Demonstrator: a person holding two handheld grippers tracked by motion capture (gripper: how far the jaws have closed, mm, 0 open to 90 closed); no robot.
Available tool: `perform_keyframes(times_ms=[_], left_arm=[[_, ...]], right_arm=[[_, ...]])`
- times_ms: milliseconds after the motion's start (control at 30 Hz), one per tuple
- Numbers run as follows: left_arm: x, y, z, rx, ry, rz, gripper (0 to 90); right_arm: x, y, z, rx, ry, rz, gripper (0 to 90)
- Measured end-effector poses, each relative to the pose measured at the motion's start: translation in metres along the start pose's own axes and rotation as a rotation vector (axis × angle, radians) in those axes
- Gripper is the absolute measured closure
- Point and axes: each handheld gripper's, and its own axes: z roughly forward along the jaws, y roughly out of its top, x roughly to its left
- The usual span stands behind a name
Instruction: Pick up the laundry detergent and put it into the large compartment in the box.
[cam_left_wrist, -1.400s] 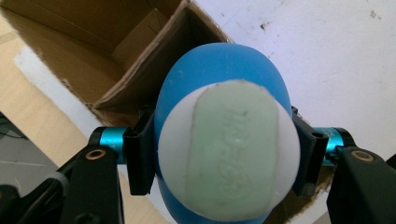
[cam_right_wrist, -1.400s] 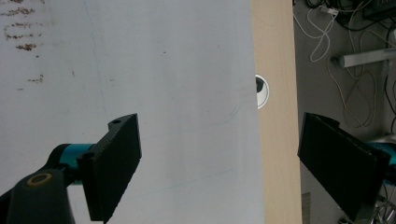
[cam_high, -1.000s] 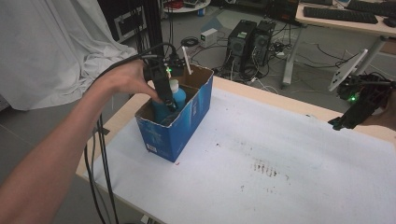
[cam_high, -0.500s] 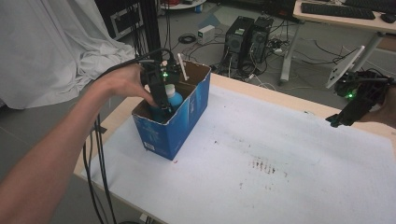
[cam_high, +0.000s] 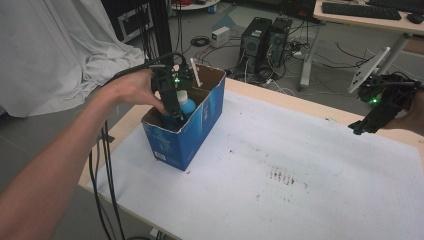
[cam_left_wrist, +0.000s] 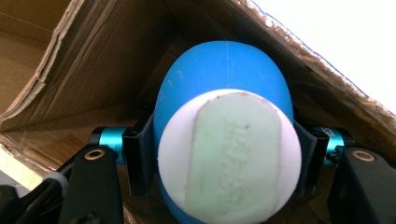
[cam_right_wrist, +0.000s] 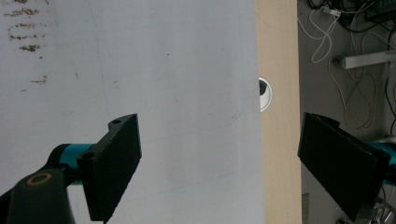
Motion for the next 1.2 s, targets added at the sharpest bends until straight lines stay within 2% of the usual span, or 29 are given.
perform_keyframes(times_ms=[433, 1200], left_arm=[[-0.0016, 0.0017, 0.0004, 0.018, 0.009, -0.006, 37.3], [-0.0007, 0.0019, -0.0067, 0.028, 0.003, -0.024, 27.0]], right_arm=[[0.0002, -0.0018, -0.0011, 0.004, 0.002, 0.013, 12.6], [0.0004, -0.0048, -0.0027, 0.000, 0.006, 0.011, 12.6]])
